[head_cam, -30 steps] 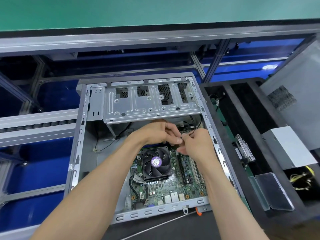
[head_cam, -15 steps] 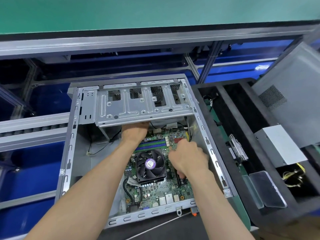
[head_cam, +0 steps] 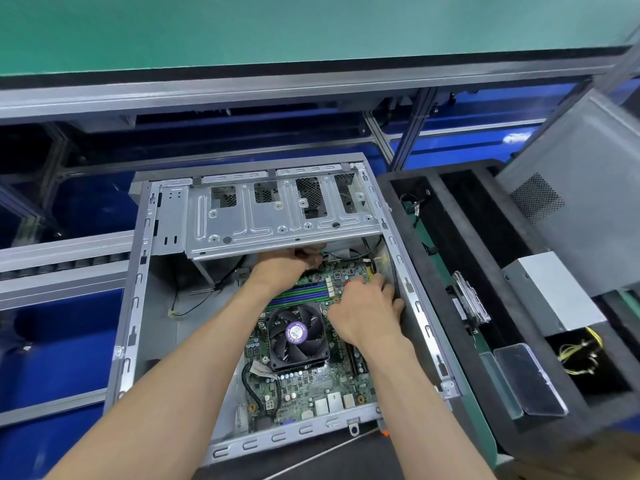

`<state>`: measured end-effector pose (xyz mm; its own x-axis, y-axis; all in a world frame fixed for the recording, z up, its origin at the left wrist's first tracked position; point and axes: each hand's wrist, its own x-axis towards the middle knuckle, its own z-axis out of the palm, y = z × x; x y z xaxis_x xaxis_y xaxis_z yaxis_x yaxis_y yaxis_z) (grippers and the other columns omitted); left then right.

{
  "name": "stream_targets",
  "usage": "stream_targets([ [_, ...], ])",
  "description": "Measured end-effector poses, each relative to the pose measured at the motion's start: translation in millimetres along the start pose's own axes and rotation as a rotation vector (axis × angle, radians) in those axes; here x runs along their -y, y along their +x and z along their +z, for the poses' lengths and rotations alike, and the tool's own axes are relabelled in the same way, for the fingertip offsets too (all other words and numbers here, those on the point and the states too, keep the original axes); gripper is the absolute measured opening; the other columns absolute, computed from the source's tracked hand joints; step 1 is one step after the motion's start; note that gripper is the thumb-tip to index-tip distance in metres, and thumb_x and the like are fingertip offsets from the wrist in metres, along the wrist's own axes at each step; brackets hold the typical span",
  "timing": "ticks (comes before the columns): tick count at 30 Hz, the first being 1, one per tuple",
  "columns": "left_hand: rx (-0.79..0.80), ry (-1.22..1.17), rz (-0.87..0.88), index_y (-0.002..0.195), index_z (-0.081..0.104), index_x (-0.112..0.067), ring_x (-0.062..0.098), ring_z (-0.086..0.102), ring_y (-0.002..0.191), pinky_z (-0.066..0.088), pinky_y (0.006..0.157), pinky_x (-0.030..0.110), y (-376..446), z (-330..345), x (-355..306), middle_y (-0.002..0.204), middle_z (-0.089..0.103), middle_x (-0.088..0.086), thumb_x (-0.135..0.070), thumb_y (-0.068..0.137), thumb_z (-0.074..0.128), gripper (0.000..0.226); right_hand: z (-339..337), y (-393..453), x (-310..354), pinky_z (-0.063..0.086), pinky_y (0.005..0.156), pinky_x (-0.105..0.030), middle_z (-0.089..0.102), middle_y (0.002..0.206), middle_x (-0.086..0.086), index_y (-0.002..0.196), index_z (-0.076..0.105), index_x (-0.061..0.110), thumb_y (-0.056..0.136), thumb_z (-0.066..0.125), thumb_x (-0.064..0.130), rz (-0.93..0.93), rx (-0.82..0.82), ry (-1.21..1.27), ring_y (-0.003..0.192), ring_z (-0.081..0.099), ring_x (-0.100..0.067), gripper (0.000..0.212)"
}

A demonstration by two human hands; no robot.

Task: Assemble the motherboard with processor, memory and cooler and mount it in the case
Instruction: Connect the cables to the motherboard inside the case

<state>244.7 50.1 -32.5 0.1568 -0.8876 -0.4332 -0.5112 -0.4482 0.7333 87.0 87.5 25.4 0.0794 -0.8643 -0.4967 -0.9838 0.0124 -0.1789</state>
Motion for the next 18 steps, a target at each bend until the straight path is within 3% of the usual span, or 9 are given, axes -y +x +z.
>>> stream_targets([
  [2,0.018,-0.092,0.055,0.107,0.072,-0.042,-0.003,0.06,0.102,0.04,0.08,0.002,-3,1,-1,0.109,0.069,-0.022,-0.037,0.091,0.071,0.017,1,0,1,0.035,0.105,-0.049,0.03,0.147,-0.024,0.14,0.038,-0.001,0.094,0.054,0.035,-0.041,-0.007,0.027,0.133,0.035,-0.041,0.06],
  [4,0.005,-0.114,0.051,0.096,0.07,-0.047,-0.007,0.059,0.093,0.04,0.069,0.004,-4,3,-2,0.101,0.069,-0.025,-0.04,0.089,0.072,0.01,1,0,1,0.043,0.096,-0.044,0.033,0.144,-0.024,0.136,0.041,-0.003,0.095,0.056,0.028,-0.088,-0.021,0.091,0.125,0.045,-0.04,0.054],
  [7,-0.055,-0.128,0.074,0.091,0.07,-0.043,0.002,0.063,0.088,0.044,0.068,0.01,-2,11,0,0.095,0.071,-0.02,-0.04,0.09,0.071,0.003,1,0,3,0.042,0.079,-0.038,0.043,0.138,-0.02,0.131,0.046,-0.001,0.095,0.056,0.024,-0.14,-0.086,0.118,0.115,0.054,-0.039,0.045],
  [9,-0.076,-0.065,0.075,0.091,0.069,-0.046,0.006,0.065,0.09,0.05,0.077,0.019,-2,12,-4,0.099,0.072,-0.015,-0.042,0.091,0.069,0.003,2,-1,4,0.039,0.074,-0.036,0.048,0.132,-0.017,0.128,0.048,0.001,0.095,0.055,0.023,-0.169,-0.111,0.107,0.112,0.056,-0.038,0.041],
  [12,0.007,0.316,0.059,0.127,0.063,-0.027,0.018,0.06,0.099,0.046,0.086,0.029,8,10,-11,0.12,0.066,0.003,-0.037,0.101,0.053,0.029,5,-1,8,0.041,0.074,-0.037,0.052,0.127,-0.016,0.123,0.051,0.003,0.094,0.055,0.025,-0.213,-0.103,0.072,0.109,0.058,-0.037,0.037],
  [13,0.02,0.332,0.008,0.125,0.063,-0.021,0.018,0.055,0.09,0.042,0.078,0.027,10,9,-14,0.111,0.064,0.006,-0.041,0.103,0.048,0.034,5,-1,9,0.041,0.075,-0.038,0.053,0.126,-0.016,0.123,0.052,0.003,0.094,0.055,0.025,-0.22,-0.102,0.057,0.108,0.058,-0.037,0.036],
  [15,0.035,0.344,-0.079,0.094,0.063,-0.018,0.016,0.049,0.067,0.036,0.06,0.029,13,10,-22,0.086,0.058,0.004,-0.058,0.1,0.044,0.045,5,-1,12,0.042,0.076,-0.039,0.054,0.126,-0.016,0.122,0.052,0.004,0.093,0.055,0.025,-0.221,-0.118,0.037,0.109,0.058,-0.036,0.036],
  [16,0.027,0.34,-0.102,0.086,0.06,-0.019,0.014,0.049,0.063,0.036,0.057,0.028,15,12,-25,0.085,0.059,0.003,-0.061,0.098,0.044,0.047,5,-1,12,0.04,0.075,-0.038,0.054,0.126,-0.016,0.122,0.052,0.004,0.093,0.055,0.024,-0.215,-0.129,0.038,0.11,0.057,-0.036,0.036],
  [18,0.01,0.323,-0.064,0.099,0.068,-0.022,0.016,0.058,0.074,0.041,0.062,0.027,18,17,-28,0.098,0.067,0.002,-0.059,0.098,0.046,0.043,5,-1,13,0.038,0.073,-0.037,0.054,0.125,-0.016,0.123,0.05,0.003,0.092,0.055,0.021,-0.194,-0.155,0.058,0.111,0.057,-0.036,0.037],
])
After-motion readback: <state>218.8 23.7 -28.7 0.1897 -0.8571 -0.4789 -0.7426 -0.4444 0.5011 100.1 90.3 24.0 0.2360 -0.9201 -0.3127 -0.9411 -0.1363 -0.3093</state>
